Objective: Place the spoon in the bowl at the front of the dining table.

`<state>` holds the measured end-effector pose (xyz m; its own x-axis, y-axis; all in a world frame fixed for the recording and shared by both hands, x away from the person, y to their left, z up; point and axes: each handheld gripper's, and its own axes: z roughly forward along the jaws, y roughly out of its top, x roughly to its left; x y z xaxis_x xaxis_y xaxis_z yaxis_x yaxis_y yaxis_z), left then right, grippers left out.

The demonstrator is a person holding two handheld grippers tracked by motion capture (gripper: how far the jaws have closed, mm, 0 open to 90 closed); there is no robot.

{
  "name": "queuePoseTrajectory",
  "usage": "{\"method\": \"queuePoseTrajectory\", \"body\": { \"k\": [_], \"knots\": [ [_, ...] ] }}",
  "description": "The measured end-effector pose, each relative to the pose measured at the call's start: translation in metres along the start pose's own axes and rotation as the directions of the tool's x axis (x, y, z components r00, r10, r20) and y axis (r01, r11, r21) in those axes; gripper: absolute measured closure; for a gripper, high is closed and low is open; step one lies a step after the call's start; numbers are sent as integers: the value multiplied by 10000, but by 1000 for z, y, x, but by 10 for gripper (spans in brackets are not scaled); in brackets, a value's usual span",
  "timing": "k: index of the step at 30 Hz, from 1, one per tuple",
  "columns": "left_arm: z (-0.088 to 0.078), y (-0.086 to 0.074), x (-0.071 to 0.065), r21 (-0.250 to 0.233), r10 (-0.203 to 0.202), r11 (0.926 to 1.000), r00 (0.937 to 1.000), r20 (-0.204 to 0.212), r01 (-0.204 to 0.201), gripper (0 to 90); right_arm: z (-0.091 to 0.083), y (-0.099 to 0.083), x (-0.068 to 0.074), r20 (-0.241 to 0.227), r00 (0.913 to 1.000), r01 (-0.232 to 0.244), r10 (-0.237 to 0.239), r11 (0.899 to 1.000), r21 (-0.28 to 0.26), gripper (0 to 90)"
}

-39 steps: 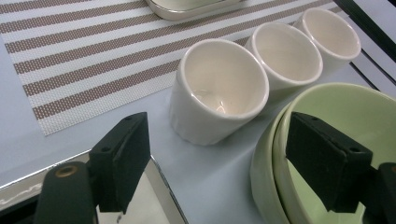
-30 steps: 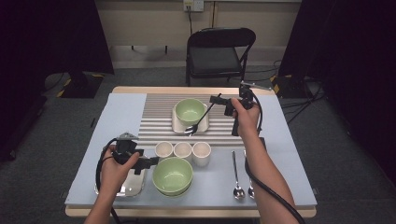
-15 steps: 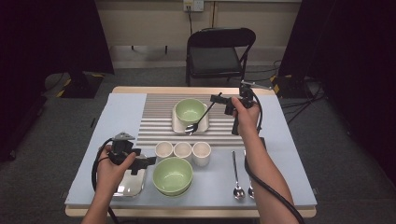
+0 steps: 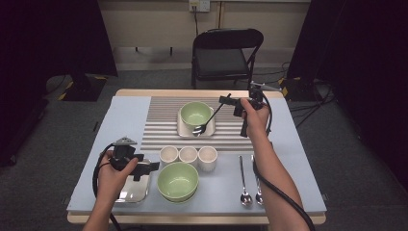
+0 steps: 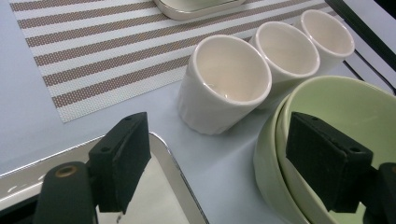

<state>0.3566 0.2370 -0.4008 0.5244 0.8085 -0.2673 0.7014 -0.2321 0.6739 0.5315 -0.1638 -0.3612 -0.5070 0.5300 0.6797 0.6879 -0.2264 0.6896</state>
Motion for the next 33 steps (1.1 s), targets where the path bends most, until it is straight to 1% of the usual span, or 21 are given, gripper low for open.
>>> {"method": "queuePoseTrajectory", "body": {
  "k": [2, 4, 8, 10, 12, 14, 17, 21, 26, 32, 33],
  "knots": [
    [0, -1, 1, 47, 17, 10000, 10000, -51, -17, 217, 1, 1, -1, 20, 10000, -6, 6, 10000, -11, 898],
    [0, -1, 2, 7, -65, 10000, 10000, -16, 65, 217, 2, 2, -2, 16, 10000, -20, 20, 10000, -18, 898],
    [0, -2, 3, 70, -43, 10000, 10000, -24, 43, 217, 3, 4, -3, 55, 10000, -5, 5, 10000, -16, 898],
    [0, -2, 2, 61, -19, 10000, 10000, 47, 19, 217, 4, 5, -3, 67, 10000, 17, -17, 10000, -24, 897],
    [-1, -1, 1, 82, 17, 10000, 10000, -15, -17, 217, 5, 6, -3, 89, 10000, 26, -26, 10000, 0, 898],
    [-1, -1, 1, 83, 47, 10000, 10000, 22, -47, 217, 7, 6, -4, 134, 9999, 105, -104, 9999, -13, 898],
    [-1, -1, 2, 98, -1, 10000, 10000, 21, 1, 217, 9, 7, -5, 156, 9998, 128, -128, 9999, 0, 898],
    [-2, -1, 2, 95, 41, 9999, 10000, 48, -42, 217, 10, 9, -6, 160, 9998, 85, -85, 10000, 16, 898],
    [-2, -1, 2, 129, 0, 9999, 10000, 95, -1, 216, 12, 11, -9, 203, 9998, 40, -40, 10000, -22, 898],
    [-1, -1, 2, 160, 49, 9999, 9999, 121, -51, 216, 13, 14, -12, 276, 9996, 58, -56, 9999, -82, 898],
    [-1, -1, 2, 143, 7, 9999, 9999, 139, -9, 216, 14, 14, -13, 301, 9995, 75, -73, 9999, -80, 898]
  ]
}}
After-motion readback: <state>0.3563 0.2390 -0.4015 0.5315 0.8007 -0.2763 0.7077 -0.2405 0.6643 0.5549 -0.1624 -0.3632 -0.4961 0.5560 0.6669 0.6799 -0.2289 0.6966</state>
